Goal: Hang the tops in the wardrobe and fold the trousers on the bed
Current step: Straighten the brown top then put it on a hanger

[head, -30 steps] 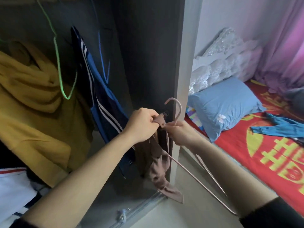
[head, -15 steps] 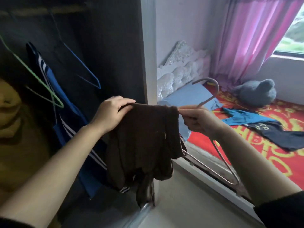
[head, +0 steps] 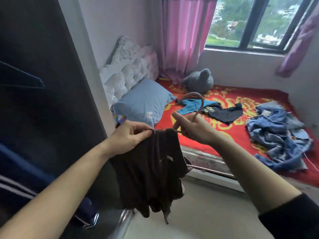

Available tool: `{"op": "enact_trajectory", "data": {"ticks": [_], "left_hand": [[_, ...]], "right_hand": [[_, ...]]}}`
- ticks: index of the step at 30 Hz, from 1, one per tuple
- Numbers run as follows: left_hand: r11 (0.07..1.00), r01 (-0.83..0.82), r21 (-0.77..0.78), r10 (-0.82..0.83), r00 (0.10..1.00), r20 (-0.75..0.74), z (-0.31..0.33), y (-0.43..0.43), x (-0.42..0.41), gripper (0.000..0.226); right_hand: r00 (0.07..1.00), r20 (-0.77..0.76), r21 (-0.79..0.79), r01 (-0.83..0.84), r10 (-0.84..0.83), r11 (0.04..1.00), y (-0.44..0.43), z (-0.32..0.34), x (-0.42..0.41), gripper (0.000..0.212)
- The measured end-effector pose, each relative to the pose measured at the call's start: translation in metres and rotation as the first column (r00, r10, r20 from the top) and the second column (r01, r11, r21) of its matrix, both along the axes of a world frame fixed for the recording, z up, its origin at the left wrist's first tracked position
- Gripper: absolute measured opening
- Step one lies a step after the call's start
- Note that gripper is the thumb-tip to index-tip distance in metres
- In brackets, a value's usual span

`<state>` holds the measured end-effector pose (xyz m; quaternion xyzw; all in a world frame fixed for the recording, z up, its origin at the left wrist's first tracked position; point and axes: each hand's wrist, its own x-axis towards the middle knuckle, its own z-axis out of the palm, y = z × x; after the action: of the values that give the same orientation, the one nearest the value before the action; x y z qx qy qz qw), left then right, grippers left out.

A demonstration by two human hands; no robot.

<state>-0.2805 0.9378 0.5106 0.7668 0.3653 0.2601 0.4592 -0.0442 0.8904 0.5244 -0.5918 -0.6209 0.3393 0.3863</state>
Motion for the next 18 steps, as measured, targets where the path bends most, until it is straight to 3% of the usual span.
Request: {"op": "enact_trajectory", "data": {"ticks": [3,5,8,10,11,12,15,18], "left_hand": [[0.984,0.043,-0.172,-0.056,0.996,-0.073,-0.007,-0.007,0.024,0.020],[0.964,0.085,-0.253,-0.114,0.988,-0.103,-0.011,-0.014,0.041,0.024],[0.950,0.079,-0.301,-0.113,0.989,-0.097,-0.018,-0.024,0.068,0.031],[0.943,0.010,-0.334,-0.014,1.000,-0.008,-0.020,-0.028,0.083,0.027],[0.935,-0.022,-0.354,0.041,0.998,0.045,-0.018,-0.030,0.091,0.025],[0.928,-0.046,-0.371,0.084,0.993,0.086,-0.016,-0.030,0.098,0.026],[0.937,-0.060,-0.345,0.103,0.989,0.110,-0.006,-0.026,0.120,0.032],[0.963,-0.109,-0.245,0.112,0.994,-0.002,0.001,-0.024,0.144,0.022]], "right_hand": [[0.961,0.223,0.197,0.120,-0.164,0.973,-0.019,-0.009,0.016,0.047],[0.892,0.295,0.357,0.229,-0.342,0.905,-0.029,-0.022,0.028,0.041],[0.833,0.042,0.620,0.412,-0.552,0.668,-0.048,-0.047,0.050,0.041],[0.826,-0.017,0.780,0.364,-0.563,0.510,-0.065,-0.062,0.069,0.040],[0.845,0.041,0.811,0.284,-0.534,0.512,-0.072,-0.073,0.079,0.039],[0.866,0.130,0.788,0.205,-0.482,0.580,-0.077,-0.083,0.087,0.042],[0.857,0.435,0.516,0.014,-0.276,0.856,-0.077,-0.109,0.104,0.059],[0.862,0.484,0.483,-0.120,-0.151,0.867,-0.072,-0.115,0.125,0.023]]}}
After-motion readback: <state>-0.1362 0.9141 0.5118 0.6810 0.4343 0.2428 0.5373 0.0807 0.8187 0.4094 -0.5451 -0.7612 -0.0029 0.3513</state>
